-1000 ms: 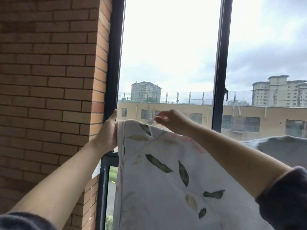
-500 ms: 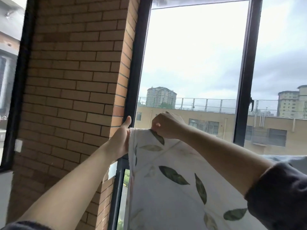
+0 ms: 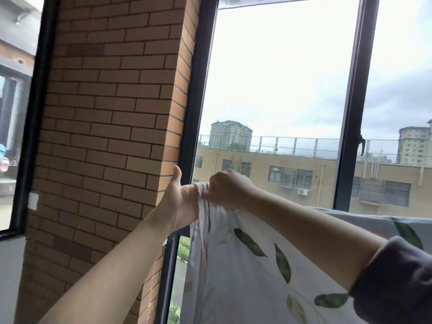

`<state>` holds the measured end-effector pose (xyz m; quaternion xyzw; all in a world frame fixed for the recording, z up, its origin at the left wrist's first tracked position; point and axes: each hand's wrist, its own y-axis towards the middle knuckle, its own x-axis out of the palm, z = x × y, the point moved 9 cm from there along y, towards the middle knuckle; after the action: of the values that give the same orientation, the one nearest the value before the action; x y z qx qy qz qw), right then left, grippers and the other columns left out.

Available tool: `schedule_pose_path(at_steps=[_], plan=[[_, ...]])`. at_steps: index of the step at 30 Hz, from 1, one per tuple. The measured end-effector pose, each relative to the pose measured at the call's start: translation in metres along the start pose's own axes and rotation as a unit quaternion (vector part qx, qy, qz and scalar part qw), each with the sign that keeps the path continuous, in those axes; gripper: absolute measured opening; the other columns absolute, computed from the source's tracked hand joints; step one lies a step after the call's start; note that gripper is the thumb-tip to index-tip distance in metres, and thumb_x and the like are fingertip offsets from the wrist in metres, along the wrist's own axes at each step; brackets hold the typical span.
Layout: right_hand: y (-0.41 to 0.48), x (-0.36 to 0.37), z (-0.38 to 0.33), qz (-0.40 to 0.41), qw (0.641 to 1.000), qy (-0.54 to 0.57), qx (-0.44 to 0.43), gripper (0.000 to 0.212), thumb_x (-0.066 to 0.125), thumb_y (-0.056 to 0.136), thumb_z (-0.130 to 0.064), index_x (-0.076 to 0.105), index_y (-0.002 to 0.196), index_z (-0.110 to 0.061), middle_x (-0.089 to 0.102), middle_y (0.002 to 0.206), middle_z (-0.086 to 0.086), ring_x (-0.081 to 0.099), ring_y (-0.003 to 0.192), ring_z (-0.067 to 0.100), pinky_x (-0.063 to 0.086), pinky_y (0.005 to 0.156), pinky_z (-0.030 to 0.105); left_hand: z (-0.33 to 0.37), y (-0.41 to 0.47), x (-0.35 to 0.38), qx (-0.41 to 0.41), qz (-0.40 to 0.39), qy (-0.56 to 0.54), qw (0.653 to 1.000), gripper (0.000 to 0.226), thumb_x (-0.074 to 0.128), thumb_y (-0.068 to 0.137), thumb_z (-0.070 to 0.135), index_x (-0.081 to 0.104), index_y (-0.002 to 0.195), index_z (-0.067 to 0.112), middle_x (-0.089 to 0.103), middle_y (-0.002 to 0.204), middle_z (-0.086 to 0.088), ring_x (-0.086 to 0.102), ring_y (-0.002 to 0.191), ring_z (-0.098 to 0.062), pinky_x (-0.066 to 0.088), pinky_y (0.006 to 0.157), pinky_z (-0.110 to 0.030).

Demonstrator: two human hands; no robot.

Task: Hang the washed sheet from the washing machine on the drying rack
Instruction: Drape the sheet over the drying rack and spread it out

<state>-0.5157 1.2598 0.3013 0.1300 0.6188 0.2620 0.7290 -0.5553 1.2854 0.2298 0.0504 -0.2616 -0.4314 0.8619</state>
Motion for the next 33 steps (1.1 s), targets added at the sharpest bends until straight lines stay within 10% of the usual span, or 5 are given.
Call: schedule_pose_path(at_steps=[5, 18, 26, 33], plan=[[-0.004, 0.009, 0.008, 0.015, 0.999, 0.006, 0.037, 0.031, 0.043, 0.085, -0.026, 0.042, 0.056, -0.017, 0.055, 0.070, 0.005, 0.049, 0.060, 0.022, 0.039, 0.053, 0.028, -0.001, -0.002, 0.008, 0.006, -0.004, 0.029, 1.000, 0.107, -0.001, 0.084, 0.073, 0.074, 0.085, -0.002, 0.071, 0.088, -0.019, 0.072, 0.079, -0.023, 0.057, 0.063, -0.025], [0.013, -0.017, 0.015, 0.061, 0.955, 0.287, 0.047, 0.033, 0.044, 0.082, -0.004, 0.054, 0.055, -0.019, 0.055, 0.055, -0.001, 0.050, 0.049, 0.011, 0.042, 0.052, 0.021, -0.033, 0.016, -0.011, -0.047, 0.042, 0.050, 0.997, 0.094, 0.013, 0.084, 0.076, 0.065, 0.105, 0.000, 0.070, 0.099, -0.022, 0.069, 0.089, -0.029, 0.048, 0.082, -0.040], [0.000, -0.024, 0.075, 0.030, 0.981, 0.143, 0.126, 0.020, 0.041, 0.096, -0.014, 0.060, 0.095, -0.009, 0.064, 0.101, 0.011, 0.059, 0.088, 0.024, 0.050, 0.078, 0.036, 0.029, 0.039, -0.013, 0.086, 0.123, 0.145, 0.978, 0.021, 0.045, 0.093, 0.003, 0.065, 0.091, -0.002, 0.067, 0.076, -0.015, 0.065, 0.068, -0.025, 0.056, 0.062, -0.030], [-0.025, -0.025, 0.113, 0.022, 0.978, 0.162, 0.127, 0.049, 0.032, 0.101, -0.036, 0.064, 0.102, 0.000, 0.068, 0.100, 0.015, 0.060, 0.087, 0.027, 0.043, 0.070, 0.028, 0.058, 0.053, -0.024, 0.120, 0.154, 0.254, 0.947, 0.017, 0.057, 0.091, 0.007, 0.065, 0.103, -0.002, 0.070, 0.089, -0.017, 0.067, 0.067, -0.020, 0.057, 0.059, -0.026]])
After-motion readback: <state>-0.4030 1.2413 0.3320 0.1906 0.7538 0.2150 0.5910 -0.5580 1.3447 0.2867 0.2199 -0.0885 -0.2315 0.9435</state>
